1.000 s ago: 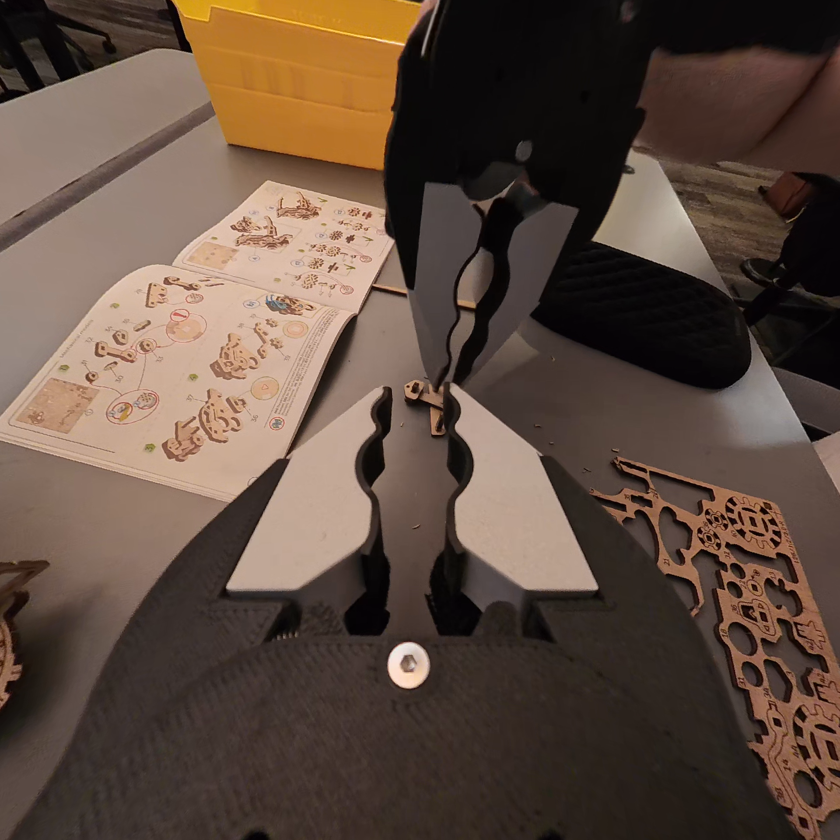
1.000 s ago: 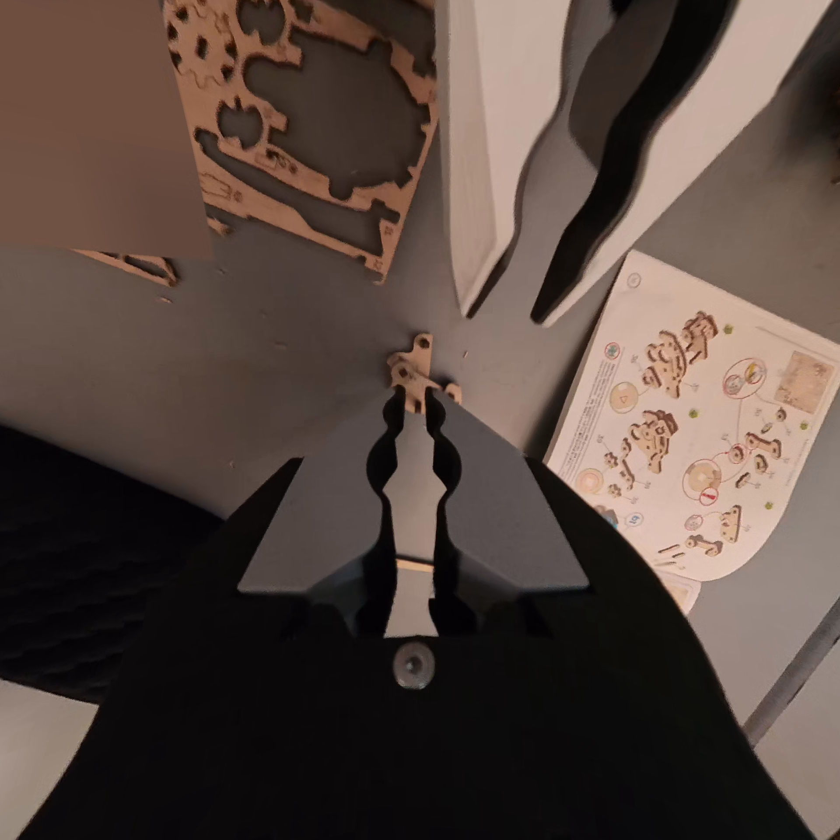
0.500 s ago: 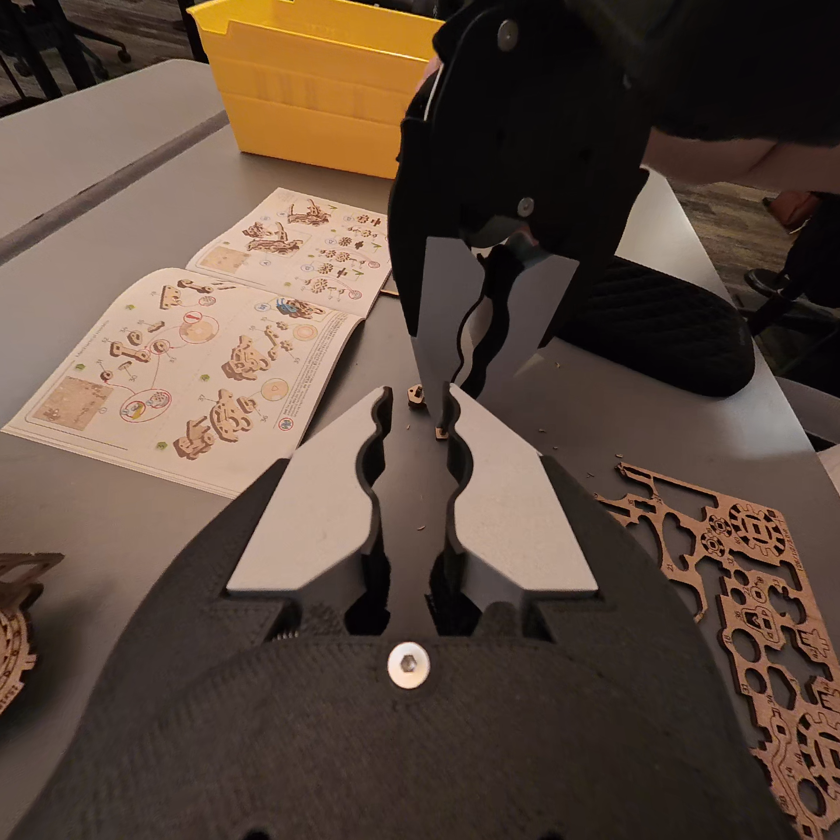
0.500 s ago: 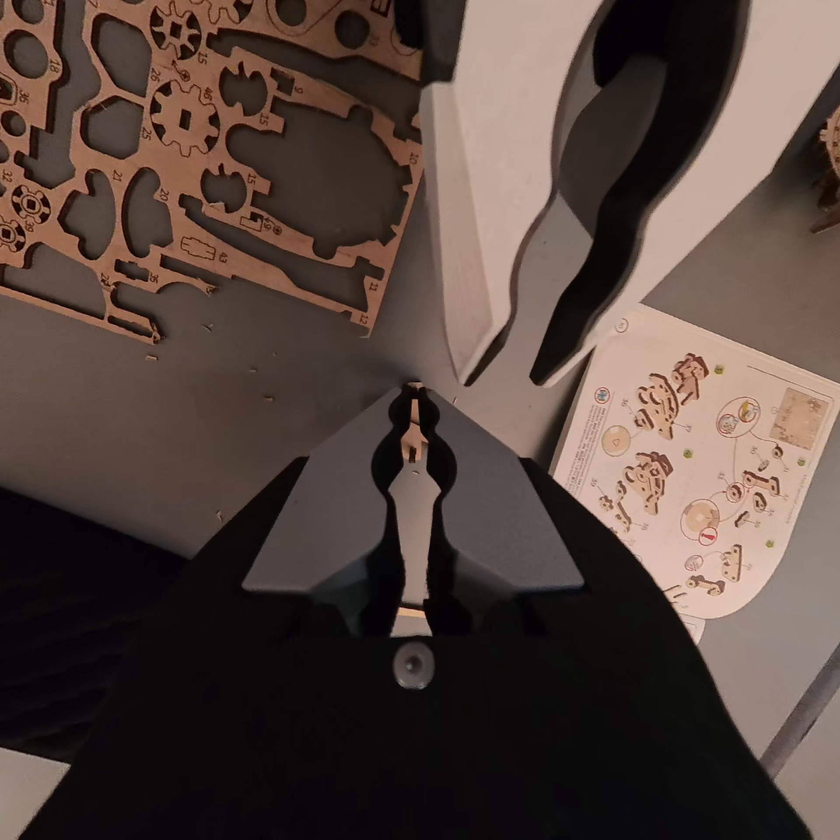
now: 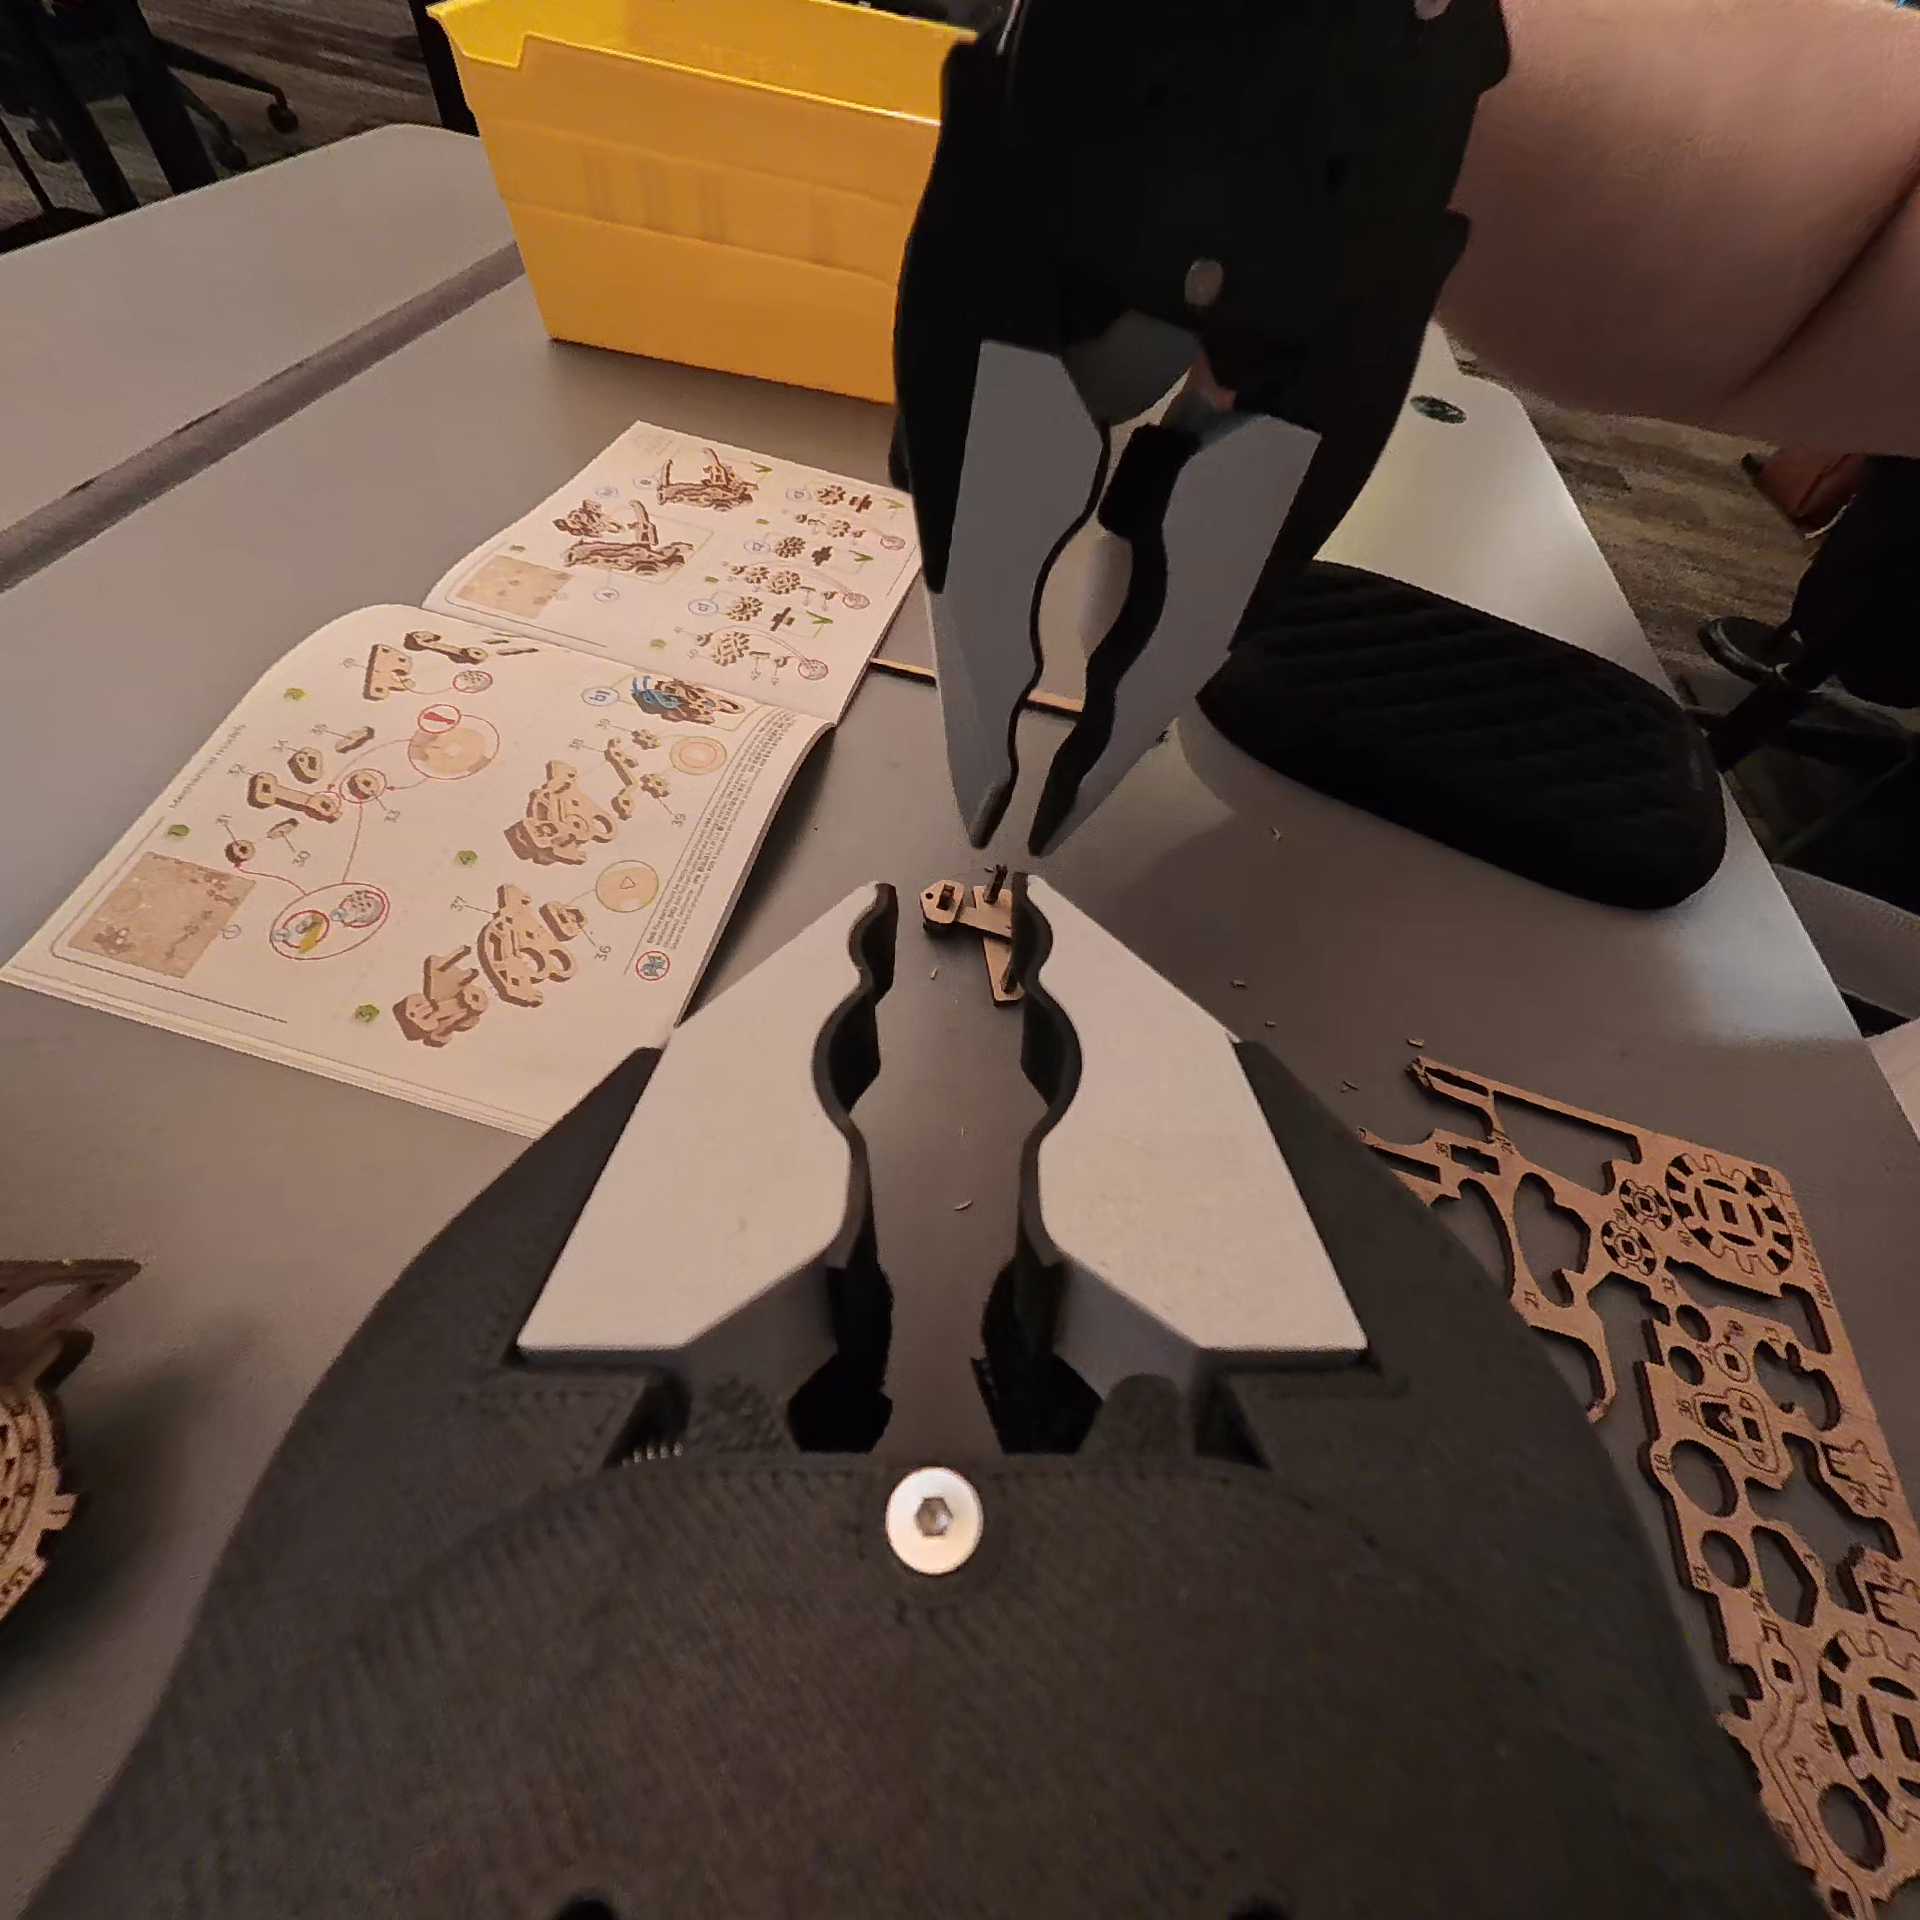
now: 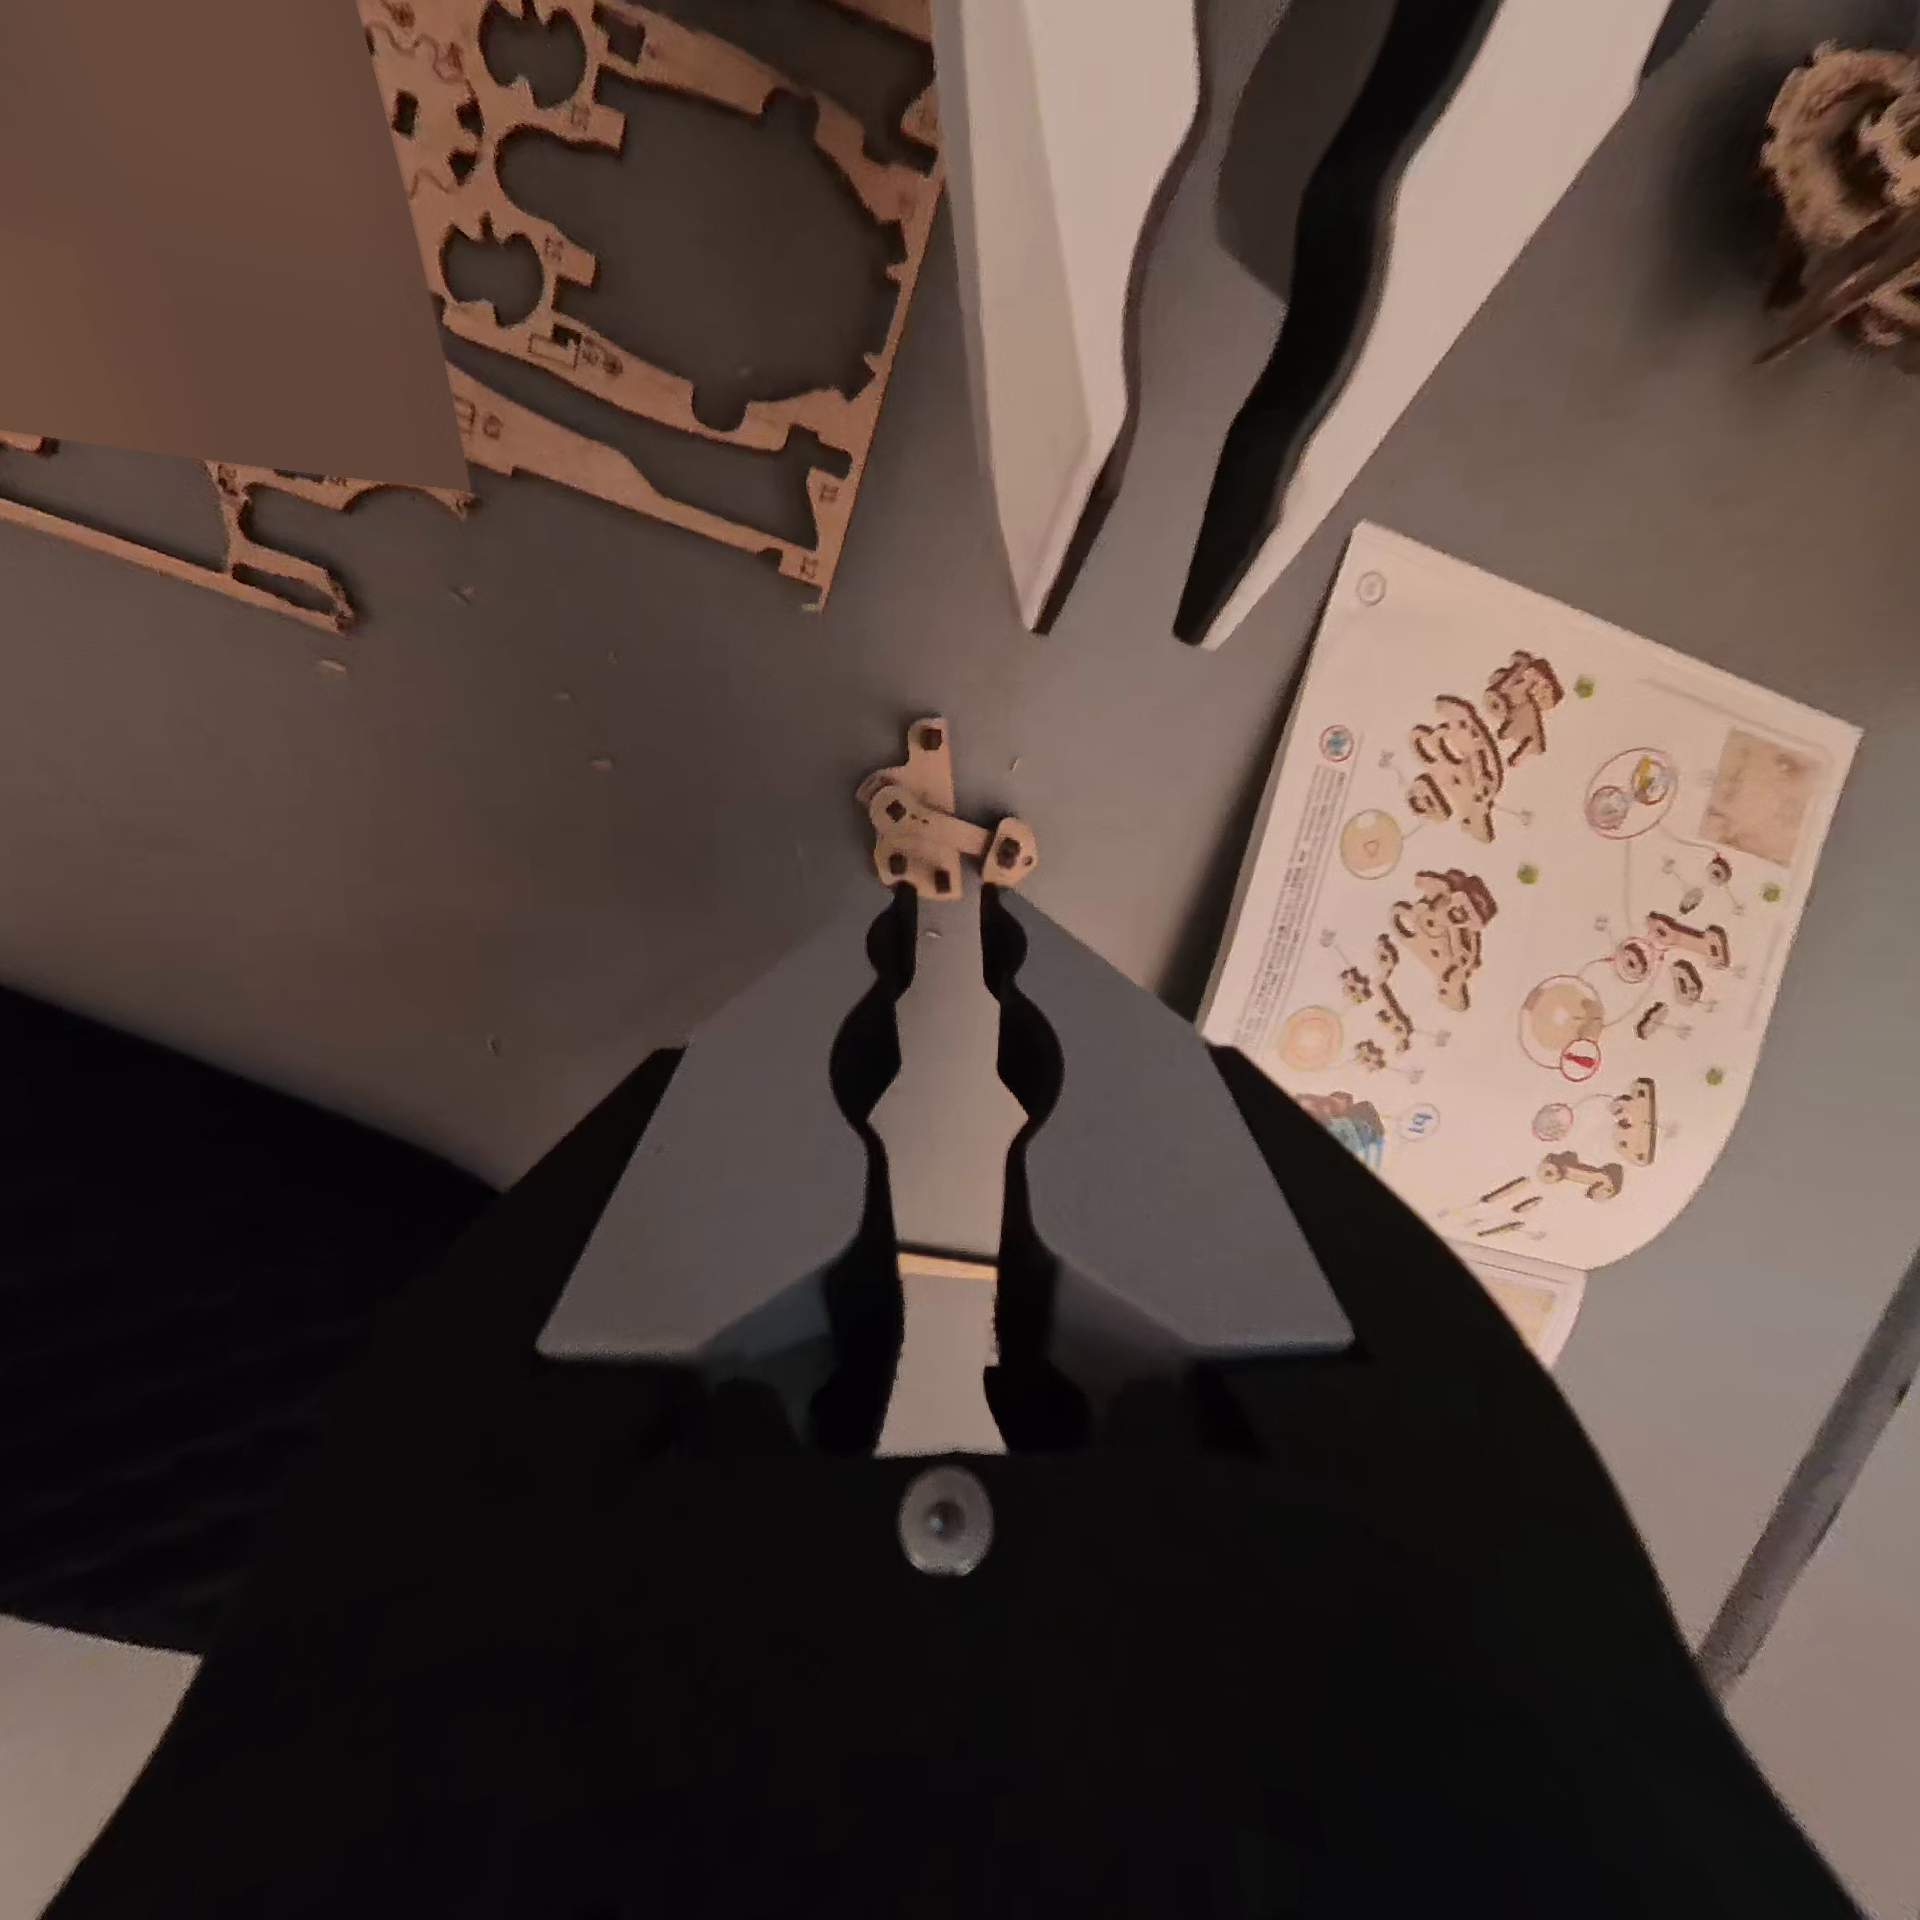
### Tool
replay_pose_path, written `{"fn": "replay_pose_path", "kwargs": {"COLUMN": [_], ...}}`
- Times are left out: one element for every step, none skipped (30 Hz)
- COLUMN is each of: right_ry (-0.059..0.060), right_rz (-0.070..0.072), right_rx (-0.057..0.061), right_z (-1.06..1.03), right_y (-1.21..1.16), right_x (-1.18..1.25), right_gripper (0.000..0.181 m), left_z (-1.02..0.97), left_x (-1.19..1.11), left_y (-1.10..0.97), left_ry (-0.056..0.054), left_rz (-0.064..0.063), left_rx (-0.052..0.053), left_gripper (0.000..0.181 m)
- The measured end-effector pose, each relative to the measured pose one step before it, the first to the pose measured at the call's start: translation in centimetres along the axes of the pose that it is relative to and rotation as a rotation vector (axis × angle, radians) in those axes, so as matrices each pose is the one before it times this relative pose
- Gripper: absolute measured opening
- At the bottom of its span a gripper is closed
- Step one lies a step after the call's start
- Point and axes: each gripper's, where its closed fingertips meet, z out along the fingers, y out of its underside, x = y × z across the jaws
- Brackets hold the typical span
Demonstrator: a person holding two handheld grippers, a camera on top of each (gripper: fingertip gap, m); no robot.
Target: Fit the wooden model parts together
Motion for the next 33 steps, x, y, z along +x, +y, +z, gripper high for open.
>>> {"fn": "replay_pose_path", "kwargs": {"right_ry": [0.0061, -0.0052, -0.0083, -0.0011, -0.0017, -0.0053, -0.0049, -0.0031, -0.0034, 0.0002, -0.0005, -0.0036, -0.0047, -0.0035, -0.0031, -0.0033, -0.0022, -0.0048, -0.0065, -0.0053, -0.0036, -0.0018, -0.0015, 0.0005, 0.0008, -0.0006, -0.0025, -0.0029, -0.0024, -0.0002, 0.0042, 0.0018, 0.0098], "right_rz": [-0.004, -0.0066, -0.0029, 0.001, -0.002, -0.007, -0.0034, 0.0036, 0.0055, 0.0011, -0.0051, -0.0058, -0.0026, 0.0032, 0.0063, 0.0033, 0.0036, 0.0118, 0.0129, 0.0077, 0.0036, -0.0002, 0.0065, -0.0007, -0.0048, -0.0014, -0.0012, 0.0013, 0.0036, 0.0041, -0.0005, -0.0072, -0.0079], "right_rx": [-0.0141, -0.0095, -0.0047, -0.0087, -0.0115, 0.0001, 0.0073, -0.0001, -0.0024, 0.001, 0.0049, 0.0029, -0.0035, -0.0063, -0.0078, 0.0005, 0.0021, -0.0007, 0.0025, 0.0068, 0.0045, 0.0036, -0.0006, -0.0051, -0.0078, -0.009, -0.0085, -0.0039, 0.0014, 0.0062, 0.0072, 0.0059, 0.0028], "right_z": [0.269, 0.267, 0.243, 0.215, 0.186, 0.109, 0.062, 0.012, -0.017, -0.051, -0.055, -0.035, 0.037, 0.039, 0.053, 0.019, 0.018, -0.001, 0.018, 0.018, -0.009, 0.005, 0.008, 0.002, 0.015, 0.003, 0.019, 0.011, 0.009, -0.009, -0.01, -0.009, -0.04], "right_y": [0.248, 0.138, 0.026, 0.081, 0.133, -0.033, -0.147, -0.051, -0.038, -0.089, -0.137, -0.087, 0.017, 0.085, 0.104, -0.006, -0.021, 0.007, -0.025, -0.041, 0.013, 0.015, 0.011, 0.015, 0.013, 0.009, -0.002, 0.002, -0.009, -0.011, -0.014, -0.017, -0.028], "right_x": [0.131, -0.063, -0.117, 0.042, 0.028, -0.081, -0.066, -0.007, -0.005, 0.023, -0.02, -0.069, -0.063, 0.007, 0.028, -0.009, 0.006, 0.004, -0.004, 0.001, -0.002, -0.006, -0.016, -0.016, -0.005, -0.012, -0.012, -0.014, -0.016, -0.009, -0.003, -0.11, -0.046], "right_gripper": [0.011, 0.011, 0.01, 0.01, 0.008, 0.004, 0.004, 0.005, 0.008, 0.01, 0.009, 0.002, 0.002, 0.002, 0.001, 0.001, 0.001, 0.001, 0.001, 0.001, 0.001, 0.001, 0.002, 0.002, 0.002, 0.001, 0.001, 0.001, 0.001, 0.001, 0.001, 0.002, 0.002], "left_z": [0.022, 0.01, -0.013, -0.027, -0.018, -0.012, 0.002, 0.002, 0.013, 0.016, 0.017, 0.02, 0.003, 0.009, 0.0, -0.005, -0.016, -0.008, -0.009, 0.0, 0.02, 0.016, 0.016, 0.015, 0.007, 0.014, 0.003, -0.003, -0.005, -0.017, -0.036, -0.023, -0.009], "left_x": [-0.012, -0.002, -0.002, -0.018, -0.011, -0.024, -0.02, -0.001, -0.008, 0.018, 0.023, 0.016, 0.024, 0.002, 0.001, 0.009, -0.009, -0.004, -0.016, -0.013, 0.012, 0.004, 0.011, 0.025, -0.001, 0.016, -0.001, -0.002, 0.011, 0.007, 0.013, 0.014, 0.009], "left_y": [0.045, 0.034, 0.016, 0.002, -0.02, -0.009, 0.007, 0.03, 0.021, 0.011, 0.015, 0.0, 0.014, 0.008, 0.007, -0.003, -0.019, -0.02, -0.008, -0.006, 0.004, 0.01, 0.006, 0.002, -0.008, -0.008, 0.001, -0.001, 0.004, -0.02, -0.035, -0.015, -0.016], "left_ry": [-0.0001, -0.0004, -0.0005, -0.0007, -0.0002, -0.0006, 0.0002, 0.0011, 0.0009, 0.0015, 0.0015, 0.0006, 0.0003, -0.0006, -0.0004, 0.0004, -0.0007, -0.0001, -0.0003, -0.0005, 0.0012, 0.0007, 0.0002, 0.0006, -0.0004, 0.0005, 0.0002, 0.0002, -0.0002, -0.0004, -0.0011, -0.0004, -0.0006], "left_rz": [-0.0003, 0.0001, -0.0001, -0.0002, -0.0006, -0.0015, -0.0014, -0.001, -0.001, -0.0005, -0.0001, 0.0007, 0.0013, 0.0007, 0.0004, 0.0001, -0.0005, -0.0004, -0.0005, -0.0006, -0.0004, -0.0002, 0.0007, 0.0012, 0.0006, -0.0002, -0.0011, -0.0007, 0.0, 0.0006, 0.0011, 0.0015, 0.001], "left_rx": [-0.0022, -0.0014, 0.0001, 0.0007, 0.0013, 0.0009, -0.0002, -0.0011, -0.0008, -0.0007, -0.001, -0.0006, -0.001, -0.0009, -0.0005, 0.0005, 0.0013, 0.0011, 0.0008, 0.0005, -0.0002, -0.0007, -0.001, -0.0004, 0.0006, 0.0003, -0.0004, 0.0001, 0.0, 0.0007, 0.0011, 0.0006, 0.0002], "left_gripper": [0.02, 0.02, 0.02, 0.02, 0.02, 0.02, 0.02, 0.02, 0.02, 0.02, 0.02, 0.02, 0.02, 0.02, 0.02, 0.02, 0.02, 0.02, 0.02, 0.02, 0.02, 0.02, 0.02, 0.02, 0.02, 0.02, 0.02, 0.02, 0.02, 0.02, 0.02, 0.02, 0.02]}}
